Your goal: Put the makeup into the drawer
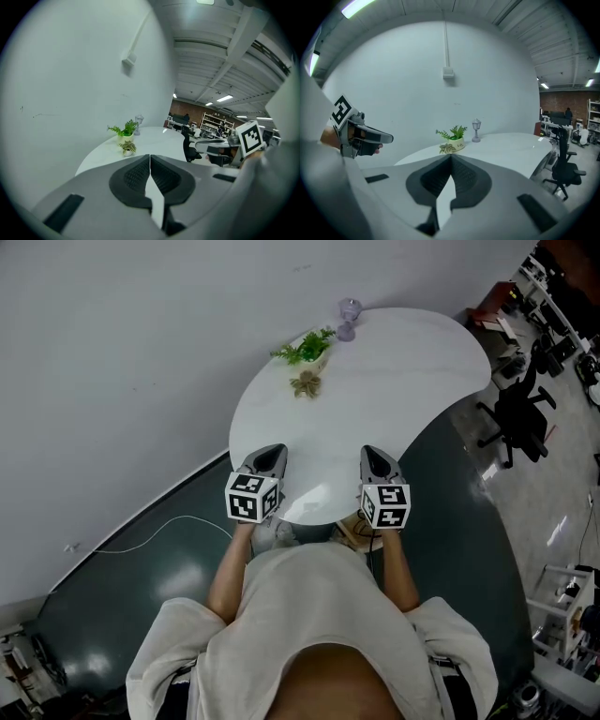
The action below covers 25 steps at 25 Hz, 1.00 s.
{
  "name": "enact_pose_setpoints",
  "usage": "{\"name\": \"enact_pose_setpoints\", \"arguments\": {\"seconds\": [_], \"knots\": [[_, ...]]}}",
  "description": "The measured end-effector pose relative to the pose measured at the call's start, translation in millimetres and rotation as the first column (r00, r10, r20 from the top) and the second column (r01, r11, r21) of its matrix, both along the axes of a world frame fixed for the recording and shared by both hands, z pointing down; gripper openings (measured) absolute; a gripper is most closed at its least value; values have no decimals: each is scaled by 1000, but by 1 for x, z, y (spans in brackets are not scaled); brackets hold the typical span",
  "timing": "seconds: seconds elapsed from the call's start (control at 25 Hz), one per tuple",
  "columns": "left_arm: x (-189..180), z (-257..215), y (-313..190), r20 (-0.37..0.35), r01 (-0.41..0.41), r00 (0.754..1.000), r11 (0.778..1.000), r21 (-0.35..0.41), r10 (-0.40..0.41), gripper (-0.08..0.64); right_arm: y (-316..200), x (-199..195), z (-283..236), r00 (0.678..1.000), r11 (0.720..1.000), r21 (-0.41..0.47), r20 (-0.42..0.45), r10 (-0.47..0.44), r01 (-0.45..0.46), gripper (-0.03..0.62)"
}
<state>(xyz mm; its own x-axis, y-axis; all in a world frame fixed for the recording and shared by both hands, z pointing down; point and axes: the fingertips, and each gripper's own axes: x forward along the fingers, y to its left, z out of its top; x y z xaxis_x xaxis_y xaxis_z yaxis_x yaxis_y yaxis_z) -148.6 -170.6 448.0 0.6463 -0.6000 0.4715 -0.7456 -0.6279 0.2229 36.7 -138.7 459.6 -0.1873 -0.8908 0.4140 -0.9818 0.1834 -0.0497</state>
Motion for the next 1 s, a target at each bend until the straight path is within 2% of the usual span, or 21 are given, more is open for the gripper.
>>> {"name": "enact_pose_setpoints", "arguments": {"seconds": [0.32,1.0], "knots": [[-3,-10,-11,-13,8,1000,999,33,-8,12,-5,-3,-10,1000,1000,17,-2,1,-1,-5],[5,-18,-9,-25,-19,999,999,48,21,12,4,0,-13,1000,1000,22,-5,16,-16,-5]]}}
